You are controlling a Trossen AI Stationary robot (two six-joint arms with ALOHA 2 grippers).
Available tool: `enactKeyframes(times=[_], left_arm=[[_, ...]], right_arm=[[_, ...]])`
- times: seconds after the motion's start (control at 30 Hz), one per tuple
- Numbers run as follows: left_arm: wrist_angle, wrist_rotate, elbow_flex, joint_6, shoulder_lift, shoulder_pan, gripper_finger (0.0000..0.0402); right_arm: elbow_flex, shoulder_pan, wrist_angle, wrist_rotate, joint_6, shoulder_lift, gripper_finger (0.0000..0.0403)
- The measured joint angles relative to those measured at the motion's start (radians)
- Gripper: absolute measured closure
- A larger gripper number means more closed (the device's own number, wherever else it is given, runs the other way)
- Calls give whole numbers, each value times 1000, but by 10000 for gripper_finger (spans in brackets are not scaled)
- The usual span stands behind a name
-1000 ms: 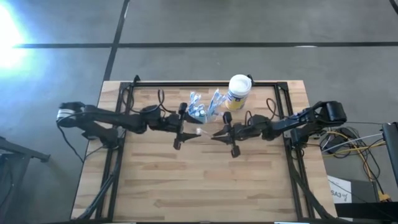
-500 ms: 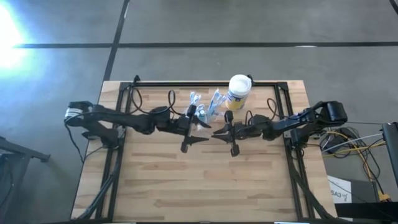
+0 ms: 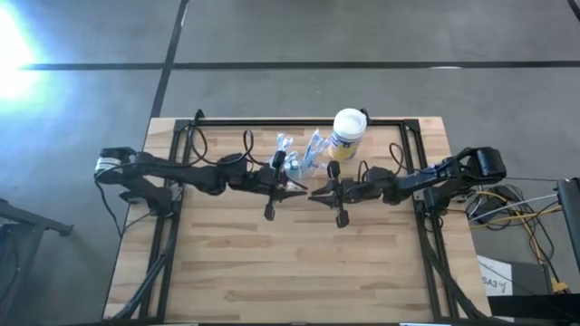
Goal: Pick & Place toothbrushing station
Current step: Put the orange toothbrush into the left section of the transparent organizer
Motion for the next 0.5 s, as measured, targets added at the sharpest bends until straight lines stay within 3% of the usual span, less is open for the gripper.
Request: enactKeyframes(times=[0.17, 0.5], left_arm=[[-18, -3, 0, -15, -5, 0, 377], [-260, -6, -5, -27, -152, -5, 377]], right_arm=[[-7, 1, -4, 42, 9, -3, 365], [-78, -1, -60, 53, 40, -156, 269]])
